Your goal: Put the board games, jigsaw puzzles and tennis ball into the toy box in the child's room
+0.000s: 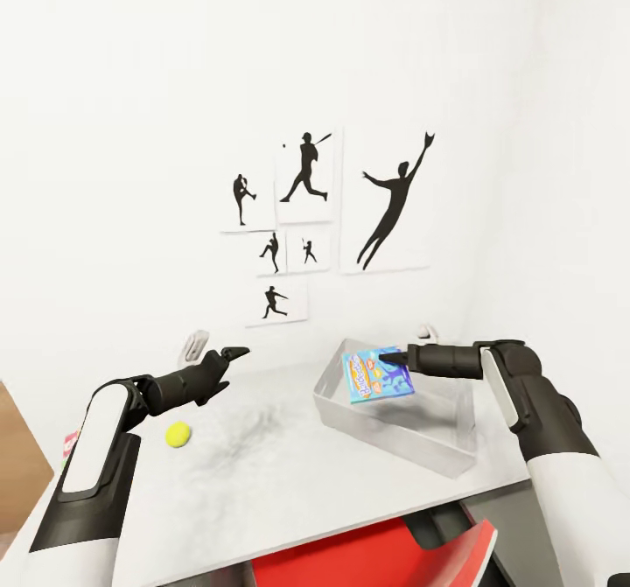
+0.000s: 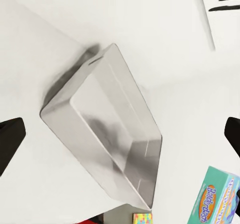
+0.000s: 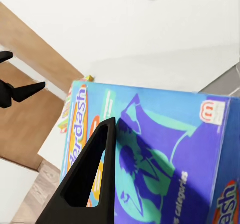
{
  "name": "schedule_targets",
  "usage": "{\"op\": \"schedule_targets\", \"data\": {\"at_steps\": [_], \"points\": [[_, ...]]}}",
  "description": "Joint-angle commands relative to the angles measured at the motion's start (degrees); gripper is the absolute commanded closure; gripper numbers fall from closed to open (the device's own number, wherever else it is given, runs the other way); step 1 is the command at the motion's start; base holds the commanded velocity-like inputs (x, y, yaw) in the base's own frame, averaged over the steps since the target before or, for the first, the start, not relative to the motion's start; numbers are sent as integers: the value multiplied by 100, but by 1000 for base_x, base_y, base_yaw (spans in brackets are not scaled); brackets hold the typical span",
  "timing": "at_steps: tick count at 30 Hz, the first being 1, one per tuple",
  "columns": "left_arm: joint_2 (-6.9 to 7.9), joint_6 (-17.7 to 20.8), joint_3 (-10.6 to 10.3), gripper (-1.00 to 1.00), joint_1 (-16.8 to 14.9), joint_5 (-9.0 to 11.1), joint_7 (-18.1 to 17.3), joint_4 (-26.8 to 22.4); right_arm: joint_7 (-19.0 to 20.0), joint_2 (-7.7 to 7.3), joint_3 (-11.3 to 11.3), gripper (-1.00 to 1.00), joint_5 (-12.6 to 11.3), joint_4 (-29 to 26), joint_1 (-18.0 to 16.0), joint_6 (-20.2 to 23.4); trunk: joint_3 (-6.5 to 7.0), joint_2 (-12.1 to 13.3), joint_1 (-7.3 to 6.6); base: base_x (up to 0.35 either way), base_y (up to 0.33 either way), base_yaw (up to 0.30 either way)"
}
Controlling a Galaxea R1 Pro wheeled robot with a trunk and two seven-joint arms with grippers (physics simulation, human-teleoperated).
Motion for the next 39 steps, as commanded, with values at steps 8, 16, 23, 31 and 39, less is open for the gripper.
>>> {"op": "schedule_targets", "data": {"at_steps": [8, 16, 23, 31, 39], "points": [[-7, 16, 12, -100, -7, 65, 75, 5, 17, -4, -4, 100, -40, 1, -1, 47, -3, -5, 3, 19, -58, 182], [-7, 15, 0, -100, -7, 60, 84, 6, 17, -1, -4, 100, -36, 7, -1, 47, -3, -5, 3, 3, -220, 38], [-7, 15, 8, -100, -7, 66, 85, 7, 11, -6, 17, 100, -25, 2, -1, 47, -3, -5, 3, 1, -71, 6], [-7, 15, 11, -100, -7, 70, 85, 7, -67, -3, 21, 100, -23, 62, 6, 47, -3, -5, 3, 0, -13, 1], [-7, 15, 31, -100, -7, 72, 85, 7, -131, 8, 4, 100, -66, 84, 82, 47, -3, -5, 3, 0, -2, 0]]}}
